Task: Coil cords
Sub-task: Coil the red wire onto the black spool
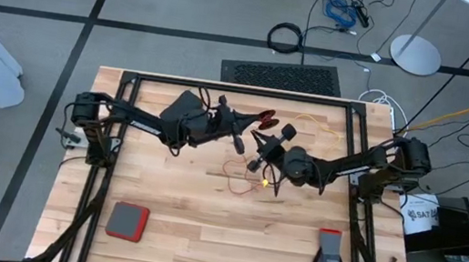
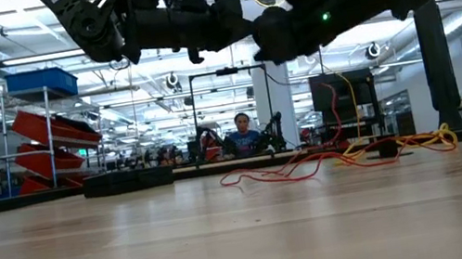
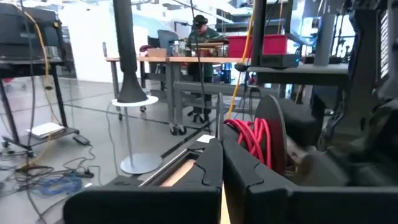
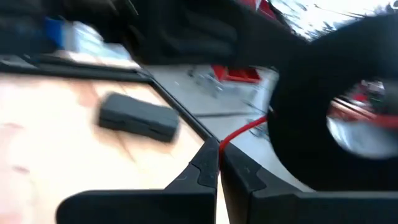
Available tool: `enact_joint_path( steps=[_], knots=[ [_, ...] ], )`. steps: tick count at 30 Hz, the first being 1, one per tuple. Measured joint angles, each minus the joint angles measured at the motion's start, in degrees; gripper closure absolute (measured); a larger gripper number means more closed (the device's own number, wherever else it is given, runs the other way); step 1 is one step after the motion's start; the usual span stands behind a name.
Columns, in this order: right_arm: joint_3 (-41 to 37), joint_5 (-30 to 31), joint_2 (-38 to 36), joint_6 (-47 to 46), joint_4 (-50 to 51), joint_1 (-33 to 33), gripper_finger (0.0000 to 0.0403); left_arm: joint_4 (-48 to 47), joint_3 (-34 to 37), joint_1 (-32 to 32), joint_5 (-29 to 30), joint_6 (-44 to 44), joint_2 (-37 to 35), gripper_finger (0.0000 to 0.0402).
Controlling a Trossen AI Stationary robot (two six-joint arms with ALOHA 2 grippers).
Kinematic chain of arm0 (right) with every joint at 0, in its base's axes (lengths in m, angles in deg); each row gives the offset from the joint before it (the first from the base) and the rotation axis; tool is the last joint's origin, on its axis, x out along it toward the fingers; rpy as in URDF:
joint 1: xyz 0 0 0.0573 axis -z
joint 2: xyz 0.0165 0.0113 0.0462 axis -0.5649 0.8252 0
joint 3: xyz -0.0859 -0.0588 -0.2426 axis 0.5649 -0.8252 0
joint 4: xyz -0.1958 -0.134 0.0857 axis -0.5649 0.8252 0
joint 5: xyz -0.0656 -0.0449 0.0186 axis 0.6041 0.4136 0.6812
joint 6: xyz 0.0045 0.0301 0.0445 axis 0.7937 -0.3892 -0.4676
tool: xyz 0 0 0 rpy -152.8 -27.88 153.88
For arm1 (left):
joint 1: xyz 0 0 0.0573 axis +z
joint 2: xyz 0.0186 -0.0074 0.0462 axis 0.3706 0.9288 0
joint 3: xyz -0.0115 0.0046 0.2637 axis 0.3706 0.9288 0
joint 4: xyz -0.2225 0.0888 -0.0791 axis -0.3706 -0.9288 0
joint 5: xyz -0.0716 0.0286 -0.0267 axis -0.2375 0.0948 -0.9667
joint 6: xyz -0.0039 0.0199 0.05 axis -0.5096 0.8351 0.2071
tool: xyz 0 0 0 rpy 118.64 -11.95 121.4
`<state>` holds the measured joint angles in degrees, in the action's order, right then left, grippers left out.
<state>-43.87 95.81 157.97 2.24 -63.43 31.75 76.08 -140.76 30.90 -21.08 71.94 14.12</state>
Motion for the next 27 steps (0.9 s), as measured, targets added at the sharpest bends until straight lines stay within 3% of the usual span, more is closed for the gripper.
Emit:
enact_joint_path(
  steps=[7,16,22,27],
  knots=[
    [-2.6,8.0,0.5,0.9,-1.4,-0.1,0.0403,-4.4,0.0,3.1,-10.7,-5.4,-2.2,0.0402],
    [-5.4,7.3,0.5,2.1,-2.4,-0.2,0.04,-19.9,0.0,8.2,-27.7,-3.6,-8.4,0.0402],
    [-5.9,4.2,0.6,-0.3,1.7,-0.1,0.0378,-29.0,-0.2,8.1,-33.2,3.2,-13.0,0.0402],
    [-5.9,0.9,0.6,-3.6,4.7,-0.5,0.037,-35.8,0.0,8.2,-33.2,7.3,-15.9,0.0402]
  ],
)
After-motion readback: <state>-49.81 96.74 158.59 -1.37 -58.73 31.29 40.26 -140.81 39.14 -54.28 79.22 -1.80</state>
